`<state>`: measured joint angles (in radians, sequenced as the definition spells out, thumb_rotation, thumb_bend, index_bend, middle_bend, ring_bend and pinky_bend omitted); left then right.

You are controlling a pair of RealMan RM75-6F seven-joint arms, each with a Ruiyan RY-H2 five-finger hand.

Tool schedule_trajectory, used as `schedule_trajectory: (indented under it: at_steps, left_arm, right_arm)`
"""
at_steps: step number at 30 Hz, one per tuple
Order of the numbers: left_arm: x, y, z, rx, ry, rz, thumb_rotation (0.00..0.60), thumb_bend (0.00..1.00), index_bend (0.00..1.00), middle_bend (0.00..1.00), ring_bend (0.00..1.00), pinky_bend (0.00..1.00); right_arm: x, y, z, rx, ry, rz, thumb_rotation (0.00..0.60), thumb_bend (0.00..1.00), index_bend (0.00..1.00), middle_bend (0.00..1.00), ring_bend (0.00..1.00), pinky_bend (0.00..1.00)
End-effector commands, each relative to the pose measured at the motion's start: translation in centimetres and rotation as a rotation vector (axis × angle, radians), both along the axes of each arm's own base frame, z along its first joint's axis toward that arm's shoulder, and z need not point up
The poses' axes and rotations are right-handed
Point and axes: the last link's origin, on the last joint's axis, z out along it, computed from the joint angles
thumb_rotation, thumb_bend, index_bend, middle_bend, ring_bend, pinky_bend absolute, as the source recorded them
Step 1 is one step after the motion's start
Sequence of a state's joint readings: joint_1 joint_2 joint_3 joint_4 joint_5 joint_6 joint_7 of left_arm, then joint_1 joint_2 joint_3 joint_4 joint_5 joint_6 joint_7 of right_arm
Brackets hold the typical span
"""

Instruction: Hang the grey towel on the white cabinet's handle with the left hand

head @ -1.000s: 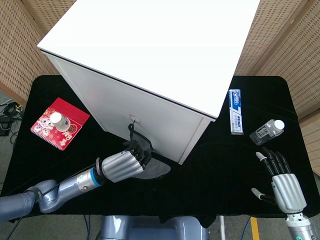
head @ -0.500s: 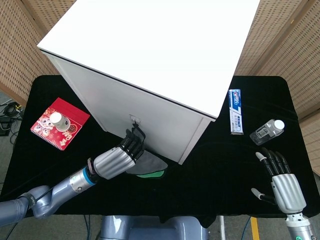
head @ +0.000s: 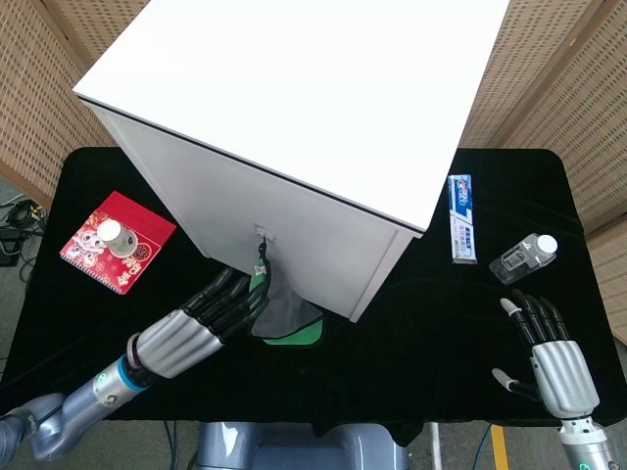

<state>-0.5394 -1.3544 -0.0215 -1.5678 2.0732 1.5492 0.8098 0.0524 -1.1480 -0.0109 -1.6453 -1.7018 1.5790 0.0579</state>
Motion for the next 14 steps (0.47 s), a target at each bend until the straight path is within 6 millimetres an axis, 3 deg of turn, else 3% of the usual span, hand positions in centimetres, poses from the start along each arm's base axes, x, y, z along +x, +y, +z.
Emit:
schedule_trajectory:
  at_steps: [1,8,14]
  left_arm:
    - [-3.8,-2.9,1.1,-0.052,-0.134,0.197,0.6,0.02,0.07,0.0,0.0,0.0]
    - [-8.7,-7.0,2.0,-0.132,-0.345,0.521,0.6,0.02,0.08,0.0,0.0,0.0]
    - [-12.5,-8.7,2.4,-0.132,-0.342,0.84,0.6,0.02,0.01,0.0,0.0,0.0]
  right_arm:
    - [0.0,0.0,0.0,-0.001,0.004,0.001,0.6,0.12,0.07,0.0,0.0,0.0]
    - [0.1,0.0,-0.3,-0.006,0.019,0.0,0.6,0.12,0.07,0.0,0.0,0.0]
    - [0.0,-0.1,-0.7,0.0,0.036,-0.004,0.6,0.12,0.06,0.0,0.0,0.0]
